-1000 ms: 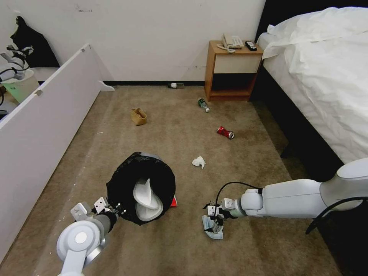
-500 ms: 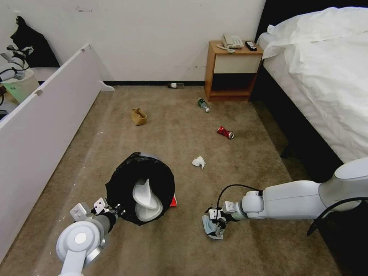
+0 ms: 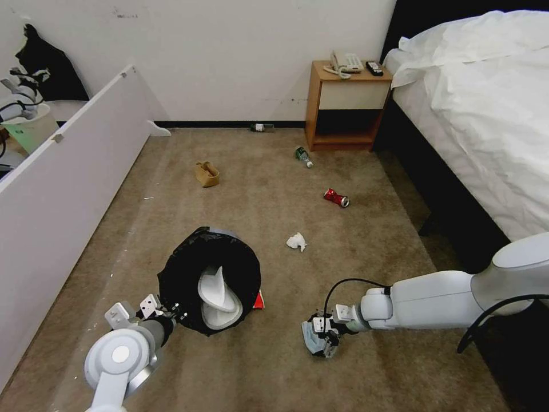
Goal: Pick up the trash bin and place the garbage on the floor into it.
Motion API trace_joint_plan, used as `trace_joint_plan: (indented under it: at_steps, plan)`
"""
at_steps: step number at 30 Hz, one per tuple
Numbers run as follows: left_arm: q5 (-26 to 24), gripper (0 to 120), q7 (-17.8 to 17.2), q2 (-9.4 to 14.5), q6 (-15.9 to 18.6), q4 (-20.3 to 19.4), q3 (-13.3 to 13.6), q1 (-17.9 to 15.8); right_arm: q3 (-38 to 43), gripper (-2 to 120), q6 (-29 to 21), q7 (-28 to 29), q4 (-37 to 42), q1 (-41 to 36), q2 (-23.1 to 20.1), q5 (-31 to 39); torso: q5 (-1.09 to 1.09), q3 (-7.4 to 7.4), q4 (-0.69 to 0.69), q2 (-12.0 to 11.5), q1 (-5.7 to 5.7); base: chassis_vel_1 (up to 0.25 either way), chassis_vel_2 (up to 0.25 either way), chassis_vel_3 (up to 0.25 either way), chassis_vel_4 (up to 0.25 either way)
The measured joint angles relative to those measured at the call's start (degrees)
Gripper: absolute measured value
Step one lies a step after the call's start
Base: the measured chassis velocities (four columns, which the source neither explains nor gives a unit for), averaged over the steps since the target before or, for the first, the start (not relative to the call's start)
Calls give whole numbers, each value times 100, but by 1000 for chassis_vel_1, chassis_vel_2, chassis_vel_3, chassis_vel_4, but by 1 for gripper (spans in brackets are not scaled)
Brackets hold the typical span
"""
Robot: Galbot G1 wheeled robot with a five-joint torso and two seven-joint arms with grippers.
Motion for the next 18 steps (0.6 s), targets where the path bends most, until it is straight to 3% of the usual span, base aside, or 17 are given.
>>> trace_joint_plan:
  at_steps: [18]
  plan:
    - [-3,0,30,42,0,-21,-4,75,-102,100,9,98,84,-2,277,186,0,0,-1,0,0,0,0,0,0]
